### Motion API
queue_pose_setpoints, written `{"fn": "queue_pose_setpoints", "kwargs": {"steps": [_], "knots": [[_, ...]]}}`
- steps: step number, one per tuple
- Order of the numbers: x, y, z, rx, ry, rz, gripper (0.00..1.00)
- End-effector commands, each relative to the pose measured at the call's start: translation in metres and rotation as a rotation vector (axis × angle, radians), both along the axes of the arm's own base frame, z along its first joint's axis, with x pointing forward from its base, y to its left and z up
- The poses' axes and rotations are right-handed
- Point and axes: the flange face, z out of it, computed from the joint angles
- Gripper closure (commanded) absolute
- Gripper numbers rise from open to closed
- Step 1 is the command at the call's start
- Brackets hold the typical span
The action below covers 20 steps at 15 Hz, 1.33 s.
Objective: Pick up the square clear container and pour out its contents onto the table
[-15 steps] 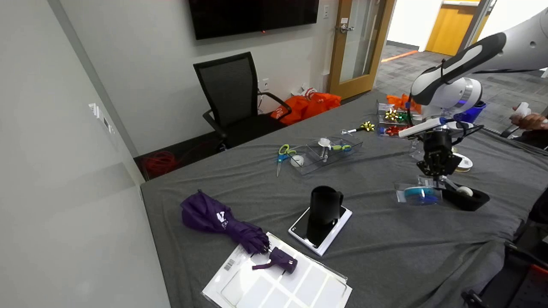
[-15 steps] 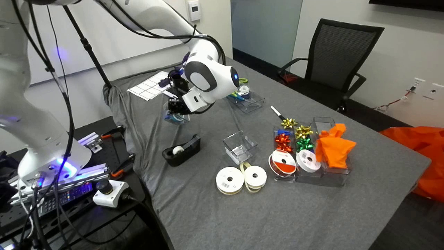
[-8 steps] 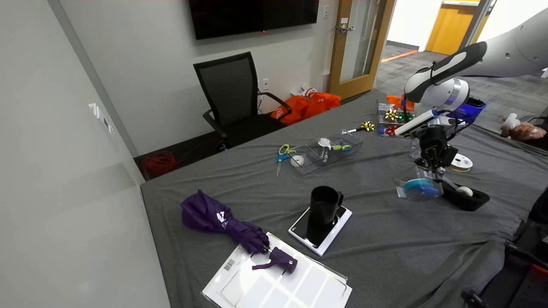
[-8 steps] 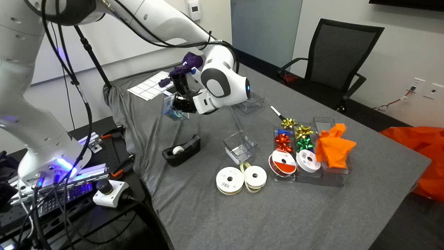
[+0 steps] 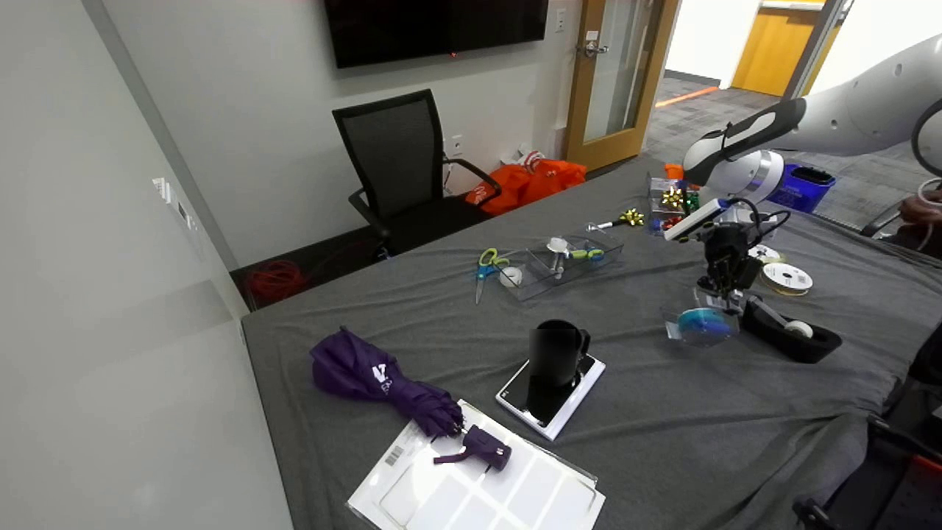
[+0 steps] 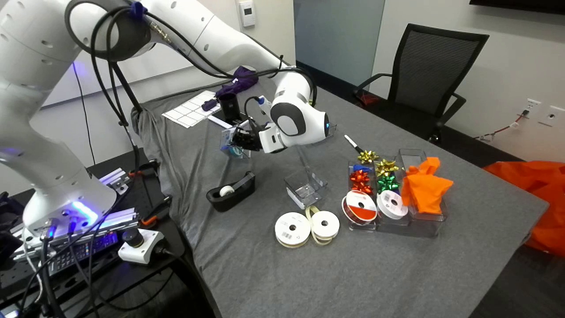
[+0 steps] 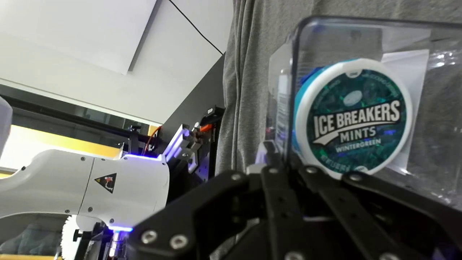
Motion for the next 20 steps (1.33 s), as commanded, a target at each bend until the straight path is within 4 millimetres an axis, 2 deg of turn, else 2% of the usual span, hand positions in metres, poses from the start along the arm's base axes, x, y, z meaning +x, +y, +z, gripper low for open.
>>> {"fn": "queue_pose_setpoints", "kwargs": {"steps": [1,4,5,7,12,20], "knots": [[0.001,-0.002,-0.001,0.0,0.001,0.001,0.95],[0.003,-0.002,0.001,-0.001,-0.002,0.002,0.95],[0.003,-0.002,0.001,-0.001,-0.002,0.002,0.99],[-0.004,0.0,-0.001,0.066,0.014,-0.023,0.99],[-0.019,0.009,-0.021,0.246,0.099,-0.152,0.99],[-0.029,0.018,-0.05,0.446,0.187,-0.348,0.99]]}}
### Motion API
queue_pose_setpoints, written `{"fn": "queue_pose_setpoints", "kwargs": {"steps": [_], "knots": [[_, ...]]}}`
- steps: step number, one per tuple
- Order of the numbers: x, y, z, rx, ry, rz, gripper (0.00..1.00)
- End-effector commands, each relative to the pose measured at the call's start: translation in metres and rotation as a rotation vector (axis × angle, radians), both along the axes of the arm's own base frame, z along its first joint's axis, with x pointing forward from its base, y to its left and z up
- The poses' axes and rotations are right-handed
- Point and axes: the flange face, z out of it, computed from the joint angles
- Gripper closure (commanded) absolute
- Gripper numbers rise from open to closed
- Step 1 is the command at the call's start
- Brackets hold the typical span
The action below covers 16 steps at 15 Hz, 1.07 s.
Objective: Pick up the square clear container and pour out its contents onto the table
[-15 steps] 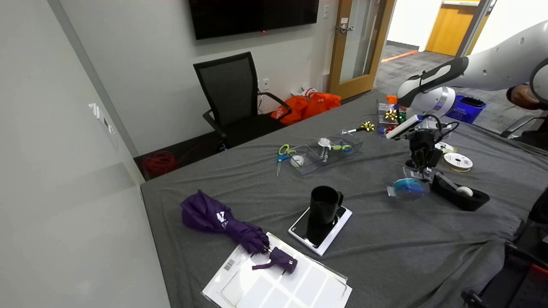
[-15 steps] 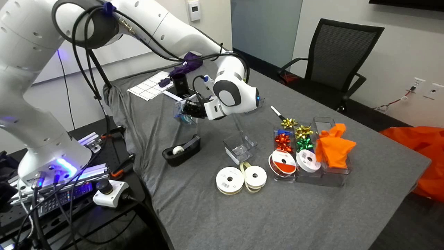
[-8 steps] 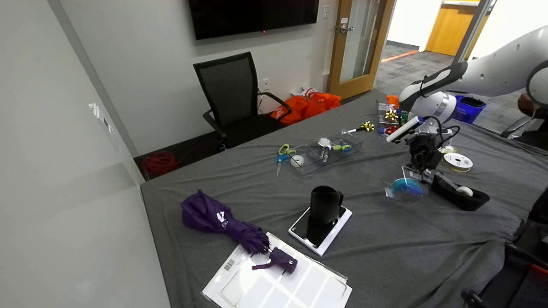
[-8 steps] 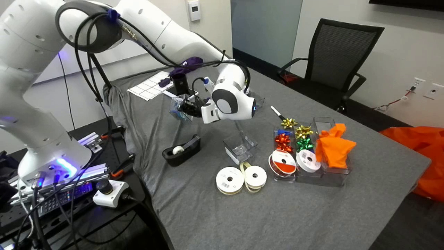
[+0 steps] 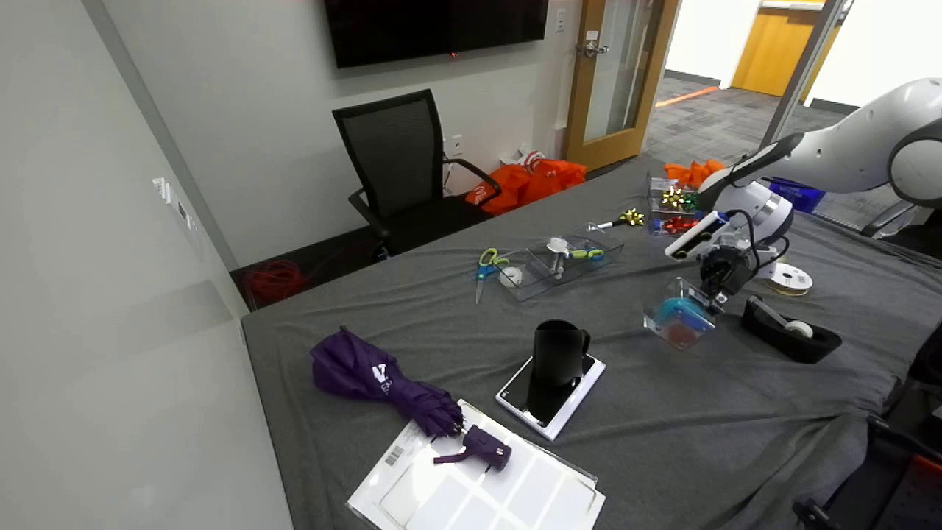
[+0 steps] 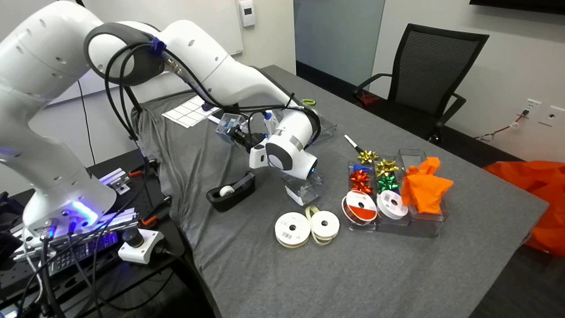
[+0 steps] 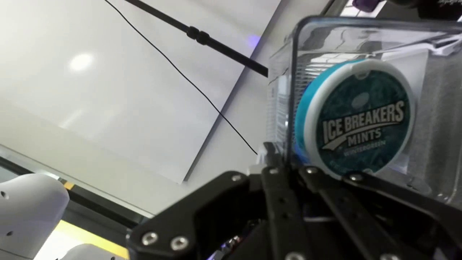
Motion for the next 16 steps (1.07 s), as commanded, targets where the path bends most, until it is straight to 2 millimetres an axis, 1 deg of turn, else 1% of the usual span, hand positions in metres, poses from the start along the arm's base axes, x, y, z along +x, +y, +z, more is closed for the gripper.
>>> {"fn": "queue_pose_setpoints", "kwargs": {"steps": [1,2,6,9,16], "knots": [[-0.004,0.001,-0.003,0.08,0.027,-0.068,0.99],[-0.003,0.002,-0.005,0.086,0.027,-0.08,0.99],[-0.001,0.003,0.0,0.072,-0.001,-0.109,0.99],[-0.006,0.005,0.004,0.08,0.008,-0.101,0.99],[-0.017,0.003,0.004,0.049,0.0,-0.1,0.99]]}}
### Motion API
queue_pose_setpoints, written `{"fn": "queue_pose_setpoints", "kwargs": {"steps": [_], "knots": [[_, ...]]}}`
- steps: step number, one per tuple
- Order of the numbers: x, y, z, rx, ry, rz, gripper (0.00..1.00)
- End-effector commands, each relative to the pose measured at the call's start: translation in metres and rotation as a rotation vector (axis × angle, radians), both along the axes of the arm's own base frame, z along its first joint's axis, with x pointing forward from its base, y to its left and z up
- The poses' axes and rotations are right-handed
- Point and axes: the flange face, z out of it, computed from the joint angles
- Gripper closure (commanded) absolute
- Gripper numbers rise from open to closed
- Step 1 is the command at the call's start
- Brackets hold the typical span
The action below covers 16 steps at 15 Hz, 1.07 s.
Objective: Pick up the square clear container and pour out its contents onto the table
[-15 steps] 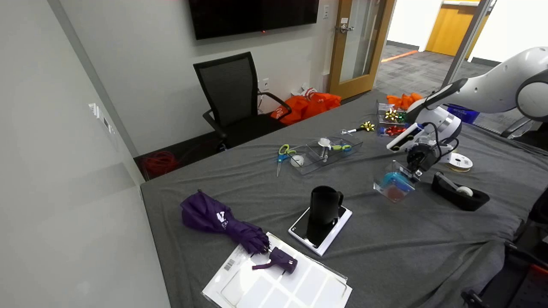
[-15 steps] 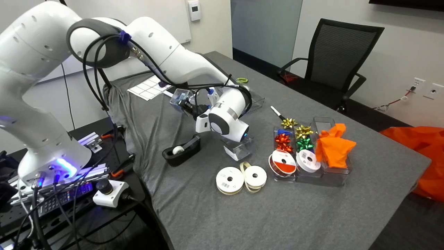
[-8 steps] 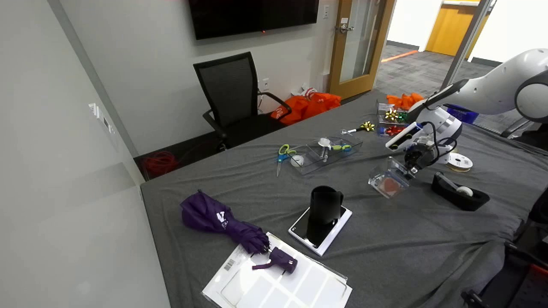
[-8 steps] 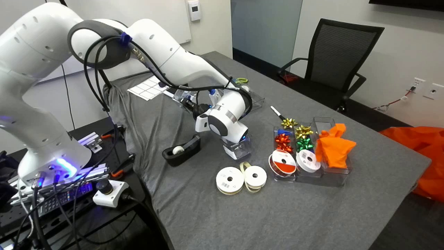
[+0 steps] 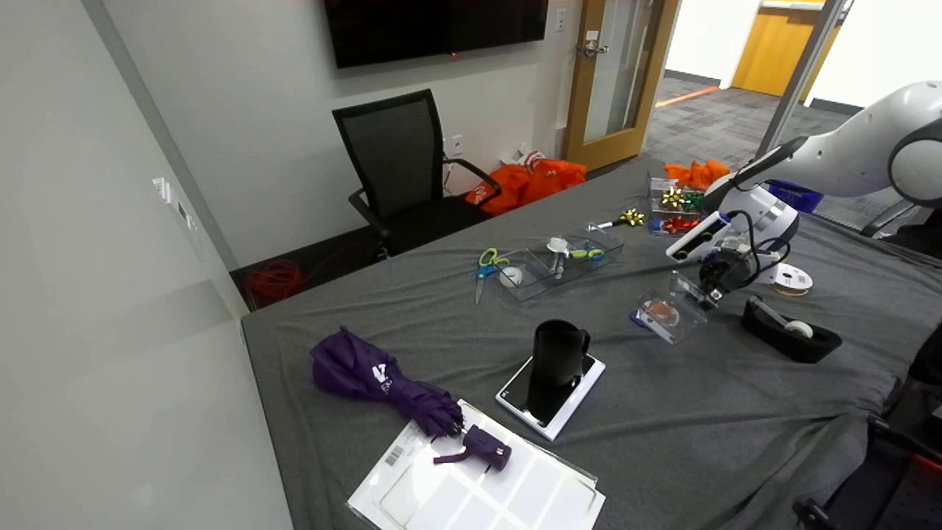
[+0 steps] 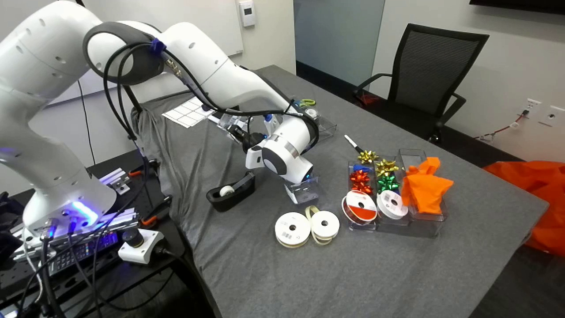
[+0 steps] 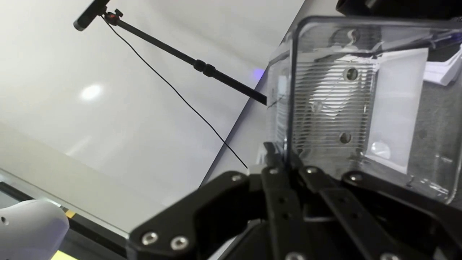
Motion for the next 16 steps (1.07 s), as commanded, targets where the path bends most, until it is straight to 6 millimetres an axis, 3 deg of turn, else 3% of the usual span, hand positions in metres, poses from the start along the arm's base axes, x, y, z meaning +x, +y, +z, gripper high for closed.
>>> {"fn": "queue_pose_setpoints", "kwargs": {"steps": [1,7,12,16], "knots": [[-0.014,-0.003,0.008,-0.027,-0.035,-0.007,0.99],[-0.038,0.004,0.032,-0.045,-0.176,0.086,0.99],[-0.052,0.027,0.06,-0.038,-0.35,0.147,0.99],[-0.057,0.047,0.075,-0.159,-0.491,0.228,0.99]]}}
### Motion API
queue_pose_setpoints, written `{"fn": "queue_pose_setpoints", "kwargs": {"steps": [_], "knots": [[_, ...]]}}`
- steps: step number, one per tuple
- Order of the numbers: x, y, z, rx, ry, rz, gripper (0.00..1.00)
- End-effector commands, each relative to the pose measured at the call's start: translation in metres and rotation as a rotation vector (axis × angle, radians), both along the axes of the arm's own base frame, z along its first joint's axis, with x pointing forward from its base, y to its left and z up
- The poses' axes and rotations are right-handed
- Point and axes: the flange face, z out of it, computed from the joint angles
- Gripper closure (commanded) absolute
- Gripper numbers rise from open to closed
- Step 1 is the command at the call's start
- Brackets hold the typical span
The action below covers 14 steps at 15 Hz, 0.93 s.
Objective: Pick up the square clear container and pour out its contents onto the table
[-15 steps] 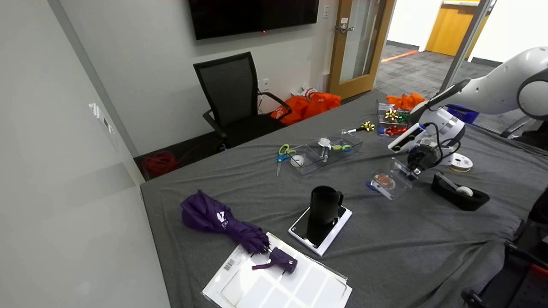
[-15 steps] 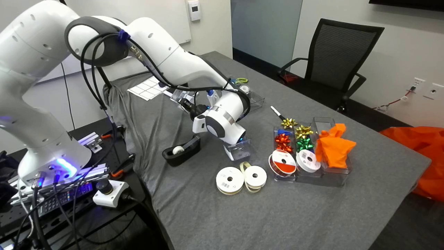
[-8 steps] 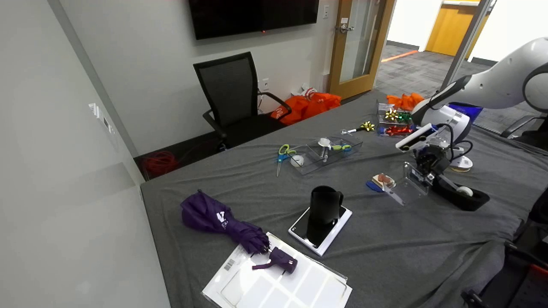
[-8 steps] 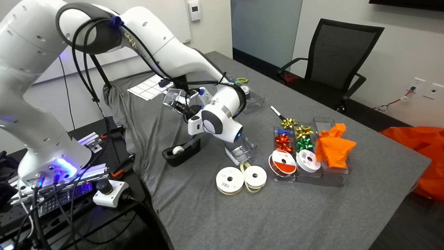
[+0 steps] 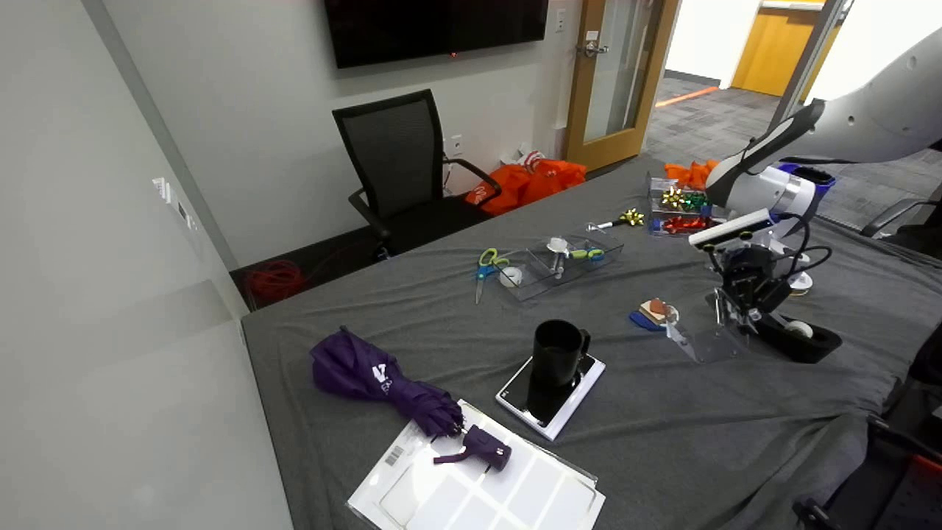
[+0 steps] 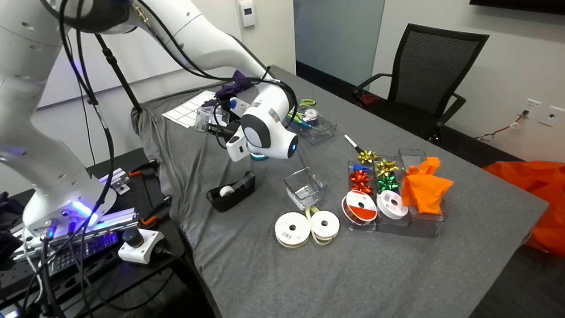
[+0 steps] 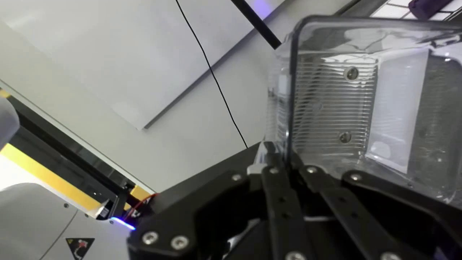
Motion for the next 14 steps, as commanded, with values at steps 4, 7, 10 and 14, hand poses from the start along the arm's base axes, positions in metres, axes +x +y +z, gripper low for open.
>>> {"fn": "queue_pose_setpoints", "kwargs": {"steps": [4,7,10,14], "knots": [[-0.027,0.034,0.035,-0.213,-0.254,0.105,0.99],[-0.043,0.044,0.042,-0.308,-0.369,0.159,0.99],[-0.06,0.047,0.045,-0.403,-0.487,0.217,0.99],[-0.076,0.045,0.058,-0.489,-0.664,0.253,0.99]]}}
